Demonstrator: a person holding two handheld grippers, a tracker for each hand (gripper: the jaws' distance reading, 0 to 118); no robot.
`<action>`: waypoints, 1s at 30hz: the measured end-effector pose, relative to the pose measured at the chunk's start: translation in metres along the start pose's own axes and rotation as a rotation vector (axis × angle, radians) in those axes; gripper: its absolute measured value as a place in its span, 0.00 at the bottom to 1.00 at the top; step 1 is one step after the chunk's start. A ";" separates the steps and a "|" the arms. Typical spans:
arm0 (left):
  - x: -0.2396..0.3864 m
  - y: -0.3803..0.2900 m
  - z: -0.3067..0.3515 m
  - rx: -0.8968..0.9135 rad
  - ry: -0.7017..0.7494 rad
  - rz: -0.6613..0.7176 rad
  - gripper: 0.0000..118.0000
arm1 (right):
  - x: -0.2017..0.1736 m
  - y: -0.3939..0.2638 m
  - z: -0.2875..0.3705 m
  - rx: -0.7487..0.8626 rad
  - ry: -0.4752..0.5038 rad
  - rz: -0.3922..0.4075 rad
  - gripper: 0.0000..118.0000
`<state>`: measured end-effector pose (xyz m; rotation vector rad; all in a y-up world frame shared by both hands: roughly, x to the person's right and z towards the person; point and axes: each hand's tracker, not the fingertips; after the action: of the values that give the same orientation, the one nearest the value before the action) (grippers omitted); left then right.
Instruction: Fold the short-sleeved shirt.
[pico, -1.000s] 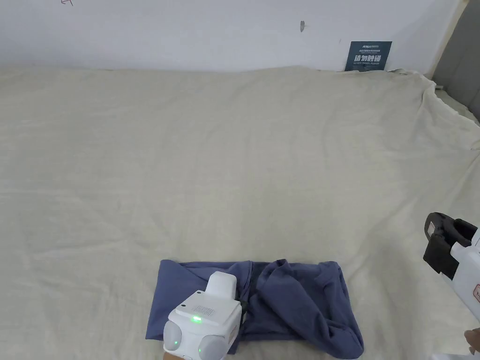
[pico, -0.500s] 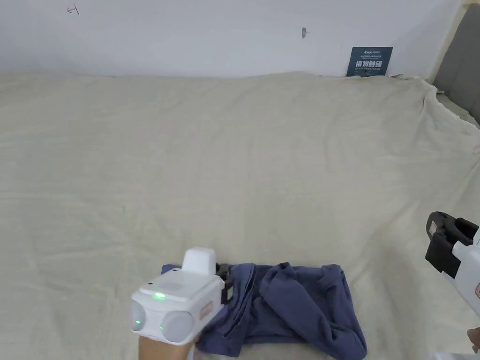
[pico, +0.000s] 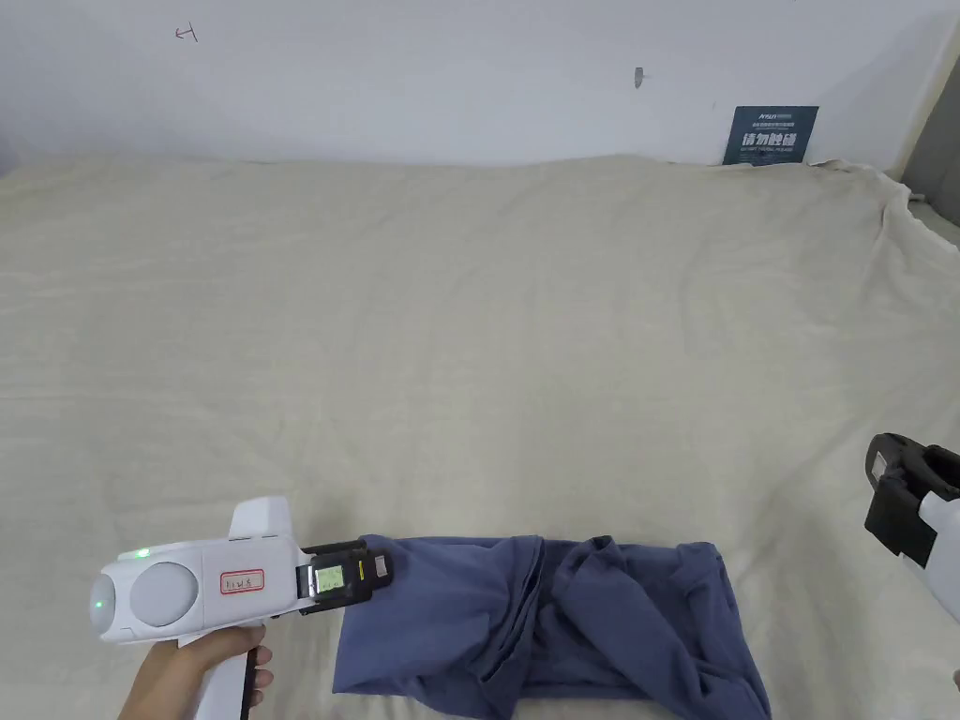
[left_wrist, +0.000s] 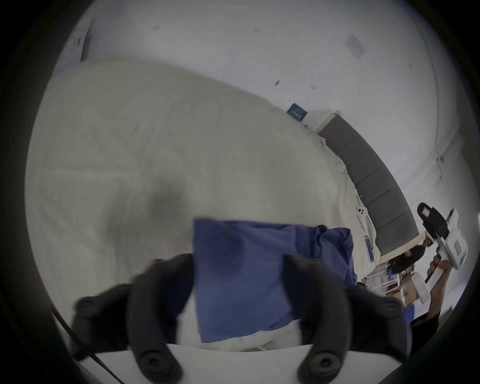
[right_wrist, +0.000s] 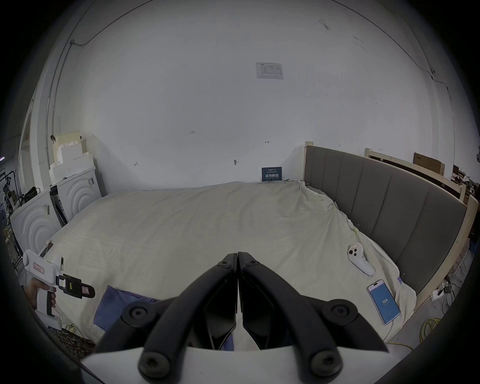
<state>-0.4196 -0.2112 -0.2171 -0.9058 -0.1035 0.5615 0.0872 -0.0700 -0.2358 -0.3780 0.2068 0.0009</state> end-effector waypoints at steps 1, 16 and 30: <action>-0.007 -0.002 -0.004 -0.012 0.002 0.011 0.79 | 0.000 0.000 -0.001 -0.004 0.001 0.001 0.00; -0.020 -0.010 -0.044 -0.065 -0.139 0.095 0.59 | 0.001 -0.003 -0.007 -0.028 -0.022 0.002 0.00; -0.007 -0.004 -0.037 -0.075 -0.078 -0.024 0.10 | 0.009 -0.002 -0.006 -0.022 -0.031 -0.008 0.00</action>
<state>-0.4125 -0.2433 -0.2362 -0.9548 -0.2069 0.5735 0.0945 -0.0746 -0.2422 -0.4002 0.1746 0.0011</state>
